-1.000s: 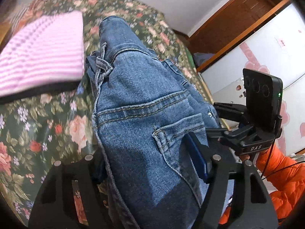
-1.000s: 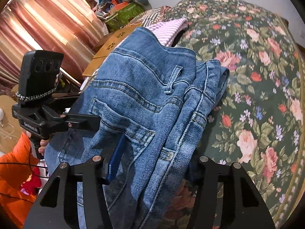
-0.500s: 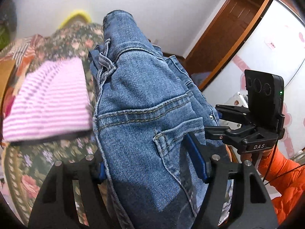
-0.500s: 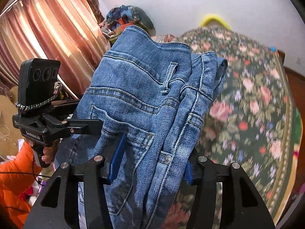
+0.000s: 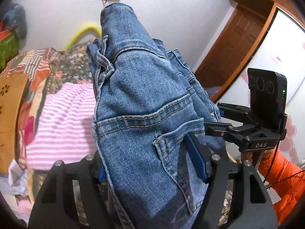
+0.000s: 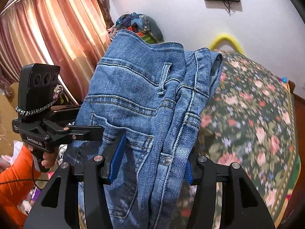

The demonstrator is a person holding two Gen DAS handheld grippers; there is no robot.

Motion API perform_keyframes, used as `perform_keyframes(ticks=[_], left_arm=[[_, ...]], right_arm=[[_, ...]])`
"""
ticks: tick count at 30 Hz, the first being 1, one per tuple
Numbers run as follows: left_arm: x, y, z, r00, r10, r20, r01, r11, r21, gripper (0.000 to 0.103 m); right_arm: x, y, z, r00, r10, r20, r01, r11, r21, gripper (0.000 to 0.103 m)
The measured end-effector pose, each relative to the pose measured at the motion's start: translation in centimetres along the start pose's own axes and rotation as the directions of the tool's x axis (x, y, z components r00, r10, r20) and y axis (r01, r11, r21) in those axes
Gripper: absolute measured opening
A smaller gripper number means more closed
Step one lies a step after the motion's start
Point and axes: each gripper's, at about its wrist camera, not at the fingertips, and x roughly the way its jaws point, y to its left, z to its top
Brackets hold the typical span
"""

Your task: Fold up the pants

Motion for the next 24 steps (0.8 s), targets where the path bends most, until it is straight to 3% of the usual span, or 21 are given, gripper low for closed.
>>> perform_keyframes(ticks=[9, 14, 19, 21, 22, 24], left_arm=[[1.6, 8.5, 4.9, 1.0, 0.023, 0.0, -0.023, 0.999, -0.035, 0.07], [4.9, 12.5, 7.4, 0.998, 0.052, -0.042, -0.054, 0.998, -0.028, 0.07], [9.4, 17.9, 8.1, 0.996, 0.044, -0.076, -0.053, 0.991, -0.12, 0.07], [11.7, 20.2, 6.9, 0.99, 0.081, -0.112, -0.099, 0.981, -0.168, 0.07], [12.4, 21.0, 6.4, 0.987, 0.101, -0.128, -0.123, 0.977, -0.172, 0.065], [14.0, 22.8, 5.2, 0.97, 0.172, -0.17, -0.201, 0.965, -0.169, 0.063]], right_arm=[[6.7, -0.7, 4.7, 1.0, 0.011, 0.01, -0.011, 1.0, -0.018, 0.049], [11.3, -3.0, 6.4, 1.0, 0.011, -0.01, -0.011, 0.999, 0.034, 0.049], [16.3, -5.6, 6.6, 0.998, 0.008, -0.054, -0.004, 0.997, 0.078, 0.049], [18.2, -6.8, 6.1, 0.996, -0.002, -0.093, 0.011, 0.995, 0.096, 0.049], [19.1, -7.2, 5.7, 0.993, -0.009, -0.119, 0.021, 0.995, 0.1, 0.049], [20.0, -7.9, 4.8, 0.99, -0.026, -0.141, 0.041, 0.994, 0.105, 0.051]])
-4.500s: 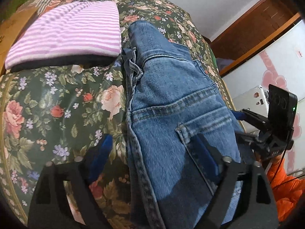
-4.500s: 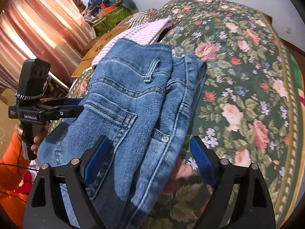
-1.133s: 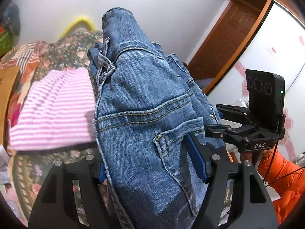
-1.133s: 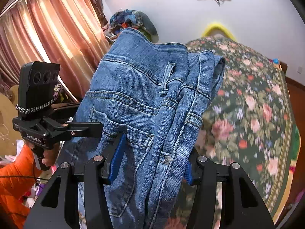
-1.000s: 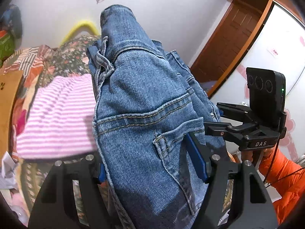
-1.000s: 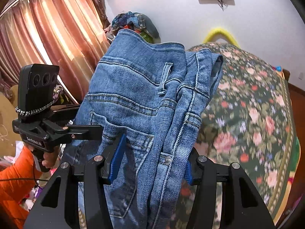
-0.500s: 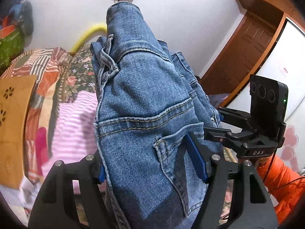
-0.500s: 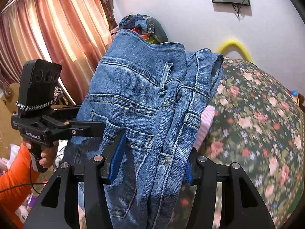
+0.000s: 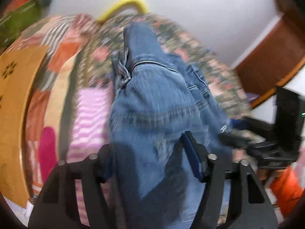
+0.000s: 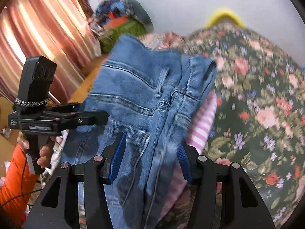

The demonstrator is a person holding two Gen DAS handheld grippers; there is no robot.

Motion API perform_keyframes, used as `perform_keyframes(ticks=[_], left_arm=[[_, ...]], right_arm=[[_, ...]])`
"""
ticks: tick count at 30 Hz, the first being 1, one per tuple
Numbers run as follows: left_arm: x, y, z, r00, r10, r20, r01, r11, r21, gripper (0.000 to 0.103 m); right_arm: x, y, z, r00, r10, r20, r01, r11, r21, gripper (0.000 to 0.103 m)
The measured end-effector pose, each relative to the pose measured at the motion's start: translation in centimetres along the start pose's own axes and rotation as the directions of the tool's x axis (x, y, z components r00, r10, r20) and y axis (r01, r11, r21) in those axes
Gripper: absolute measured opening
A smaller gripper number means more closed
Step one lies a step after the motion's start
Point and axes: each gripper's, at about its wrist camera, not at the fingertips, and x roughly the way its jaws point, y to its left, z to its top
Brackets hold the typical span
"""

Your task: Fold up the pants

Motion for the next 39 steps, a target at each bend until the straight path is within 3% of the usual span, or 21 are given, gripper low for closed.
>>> perform_keyframes(ticks=[1, 4, 6, 8, 10, 16, 20, 23, 27, 31, 35, 39], left_arm=[[0.4, 0.7, -0.3, 1.0, 0.015, 0.004, -0.015, 1.0, -0.004, 0.063], [-0.6, 2.1, -1.1, 0.999, -0.027, 0.034, 0.028, 0.999, -0.033, 0.063], [-1.8, 1.7, -1.5, 0.997, 0.041, 0.06, -0.04, 0.999, -0.004, 0.063], [-3.4, 0.6, -2.4, 0.985, 0.149, 0.091, -0.153, 0.987, 0.044, 0.063], [-5.0, -0.6, -3.2, 0.975, 0.188, 0.117, -0.197, 0.978, 0.072, 0.063], [-10.5, -4.4, -5.1, 0.958, 0.198, 0.206, -0.218, 0.972, 0.084, 0.063], [-15.6, -8.8, -7.1, 0.938, 0.178, 0.298, -0.214, 0.973, 0.092, 0.063], [-20.1, -12.5, -9.3, 0.907, 0.161, 0.389, -0.22, 0.969, 0.111, 0.063], [-25.0, -16.0, -11.9, 0.88, 0.091, 0.467, -0.161, 0.98, 0.113, 0.063], [-29.4, -19.6, -15.3, 0.832, 0.084, 0.548, -0.181, 0.975, 0.125, 0.063], [-33.5, -23.0, -19.3, 0.765, 0.113, 0.633, -0.245, 0.961, 0.125, 0.063], [-36.6, -25.6, -23.1, 0.703, 0.11, 0.703, -0.28, 0.951, 0.132, 0.076]], right_arm=[[0.2, -0.4, -0.4, 1.0, -0.017, 0.002, 0.017, 1.0, -0.004, 0.051], [-0.1, -1.3, -1.3, 1.0, 0.001, -0.014, 0.0, 1.0, 0.012, 0.051], [-1.0, -1.0, -1.7, 1.0, -0.008, -0.006, 0.008, 1.0, 0.004, 0.051], [-2.7, -0.4, -2.0, 0.999, -0.026, 0.023, 0.026, 1.0, -0.006, 0.051], [-5.2, 0.7, -2.1, 0.997, -0.036, 0.07, 0.038, 0.999, -0.026, 0.051], [-12.4, 5.1, -2.5, 0.976, -0.044, 0.211, 0.067, 0.993, -0.1, 0.051], [-17.3, 8.9, -3.4, 0.958, -0.022, 0.286, 0.071, 0.984, -0.161, 0.053], [-20.8, 11.1, -4.7, 0.937, -0.003, 0.351, 0.07, 0.981, -0.178, 0.058], [-25.9, 14.4, -7.1, 0.895, 0.011, 0.445, 0.085, 0.977, -0.194, 0.058], [-29.9, 16.4, -9.4, 0.857, 0.031, 0.514, 0.087, 0.975, -0.203, 0.059], [-34.0, 18.6, -12.3, 0.808, 0.046, 0.588, 0.097, 0.973, -0.21, 0.065], [-36.7, 20.0, -15.0, 0.767, 0.041, 0.64, 0.121, 0.971, -0.207, 0.067]])
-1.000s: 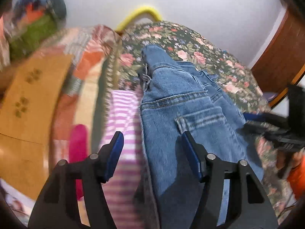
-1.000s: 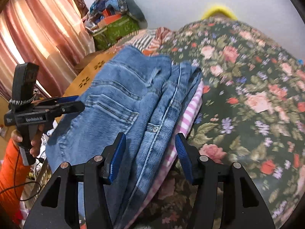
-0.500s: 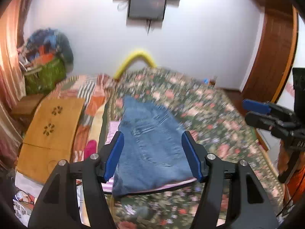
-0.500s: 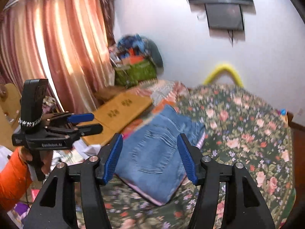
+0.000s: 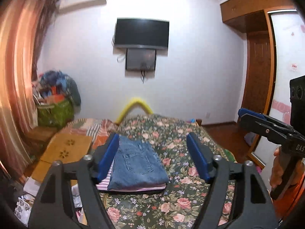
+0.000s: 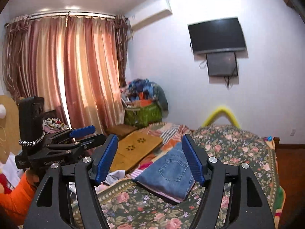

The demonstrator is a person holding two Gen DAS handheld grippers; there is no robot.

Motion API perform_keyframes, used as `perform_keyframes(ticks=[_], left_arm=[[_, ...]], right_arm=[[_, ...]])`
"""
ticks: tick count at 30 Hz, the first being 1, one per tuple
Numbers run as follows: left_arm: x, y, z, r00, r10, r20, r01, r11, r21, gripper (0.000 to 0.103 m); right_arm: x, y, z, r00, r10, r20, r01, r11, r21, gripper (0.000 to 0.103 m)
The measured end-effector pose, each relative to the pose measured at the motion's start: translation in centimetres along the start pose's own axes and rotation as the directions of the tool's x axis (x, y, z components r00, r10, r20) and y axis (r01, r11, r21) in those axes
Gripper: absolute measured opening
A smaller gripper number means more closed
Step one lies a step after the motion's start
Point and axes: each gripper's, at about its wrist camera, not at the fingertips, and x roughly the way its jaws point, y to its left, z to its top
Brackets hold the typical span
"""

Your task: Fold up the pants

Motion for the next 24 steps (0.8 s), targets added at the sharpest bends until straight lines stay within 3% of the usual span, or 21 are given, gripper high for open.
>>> perform_keyframes(ticks=[9, 15, 24], left_arm=[[-7.8, -2.7, -1.2, 0.985, 0.08, 0.15, -0.081, 0.997, 0.004, 0.101], [-9.9, -3.1, -2.1, 0.979, 0.101, 0.179, -0.099, 0.995, -0.019, 0.103], [-10.2, -3.0, -3.0, 0.975, 0.115, 0.191, -0.114, 0.993, -0.015, 0.103]], right_arm=[[-3.9, 2.2, -1.5, 0.995, -0.046, 0.087, 0.047, 0.999, -0.01, 0.086], [-4.6, 3.4, -2.5, 0.987, -0.108, 0.117, 0.112, 0.993, -0.027, 0.099], [-5.5, 4.0, -3.2, 0.976, -0.155, 0.155, 0.16, 0.987, -0.02, 0.103]])
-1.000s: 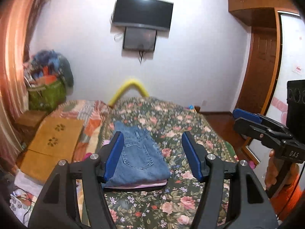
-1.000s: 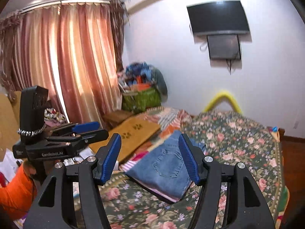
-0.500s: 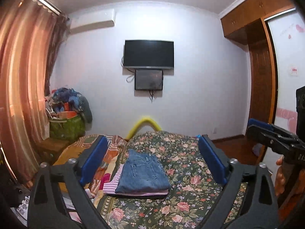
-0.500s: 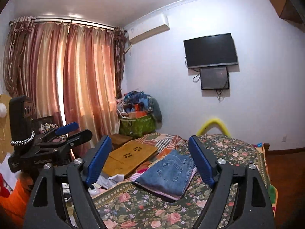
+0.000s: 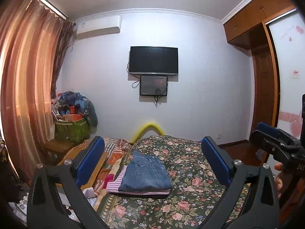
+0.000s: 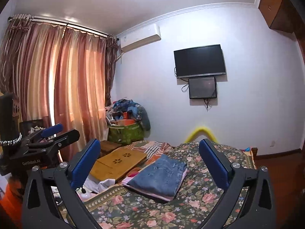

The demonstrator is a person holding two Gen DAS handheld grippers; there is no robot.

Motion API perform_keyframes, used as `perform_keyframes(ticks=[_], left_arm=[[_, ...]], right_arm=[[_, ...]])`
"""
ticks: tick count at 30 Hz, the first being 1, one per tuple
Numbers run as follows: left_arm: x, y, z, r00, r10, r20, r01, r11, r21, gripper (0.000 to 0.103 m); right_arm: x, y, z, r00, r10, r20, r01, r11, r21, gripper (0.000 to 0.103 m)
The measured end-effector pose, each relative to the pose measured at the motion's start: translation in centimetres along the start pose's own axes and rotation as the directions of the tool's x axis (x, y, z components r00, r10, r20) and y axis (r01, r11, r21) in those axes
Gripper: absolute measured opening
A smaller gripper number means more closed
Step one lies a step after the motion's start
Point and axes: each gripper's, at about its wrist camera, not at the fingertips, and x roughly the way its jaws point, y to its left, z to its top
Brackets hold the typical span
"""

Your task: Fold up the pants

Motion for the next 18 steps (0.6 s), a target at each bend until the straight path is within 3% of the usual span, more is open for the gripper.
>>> perform_keyframes(ticks=[18], left_arm=[[0.13, -0.09, -0.6, 1.0, -0.004, 0.008, 0.004, 1.0, -0.009, 0.103]], right_arm=[[-0.39, 0.06, -0.68, 1.0, 0.001, -0.023, -0.001, 1.0, -0.003, 0.103]])
